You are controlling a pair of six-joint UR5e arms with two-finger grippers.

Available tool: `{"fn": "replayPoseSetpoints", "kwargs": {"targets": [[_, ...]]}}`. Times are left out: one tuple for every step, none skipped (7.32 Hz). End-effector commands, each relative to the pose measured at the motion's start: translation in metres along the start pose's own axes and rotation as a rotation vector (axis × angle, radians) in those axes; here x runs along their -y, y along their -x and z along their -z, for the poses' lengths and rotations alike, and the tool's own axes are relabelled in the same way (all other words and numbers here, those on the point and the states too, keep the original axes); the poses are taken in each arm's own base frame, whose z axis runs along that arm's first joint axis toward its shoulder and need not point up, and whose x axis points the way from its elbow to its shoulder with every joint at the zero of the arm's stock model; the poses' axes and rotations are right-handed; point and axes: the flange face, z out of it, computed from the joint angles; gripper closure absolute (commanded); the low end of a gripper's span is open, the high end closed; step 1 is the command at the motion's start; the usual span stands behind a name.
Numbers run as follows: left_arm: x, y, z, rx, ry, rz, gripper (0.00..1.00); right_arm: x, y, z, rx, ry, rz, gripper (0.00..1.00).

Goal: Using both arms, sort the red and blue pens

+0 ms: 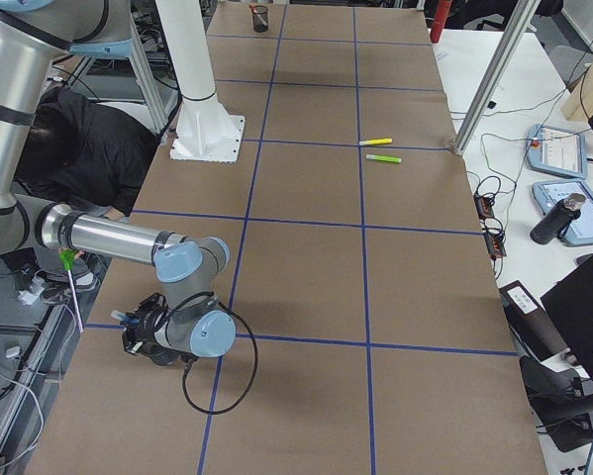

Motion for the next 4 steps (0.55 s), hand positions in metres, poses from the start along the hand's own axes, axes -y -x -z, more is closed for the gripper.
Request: {"fn": "replayPoseSetpoints", "kwargs": {"targets": [[0.0022, -0.0115, 0.0046, 0.003, -0.009, -0.023, 0.00, 0.0076, -0.0111, -0.0114, 0.065, 0.000, -0.030, 1.00], [0.0026, -0.0123, 0.0050, 0.003, -0.009, -0.024, 0.00, 0.0095, -0.0139, -0.0142, 0.079, 0.000, -0.037, 1.00], [0.0029, -0.0132, 0.0034, 0.005, -0.006, -0.026, 0.00, 0.0095, -0.0142, -0.0148, 0.083, 0.002, -0.040, 1.00], [0.0030, -0.0133, 0.0028, 0.007, -0.004, -0.027, 0.00, 0.0096, -0.0145, -0.0152, 0.086, 0.003, -0.044, 1.00]]}}
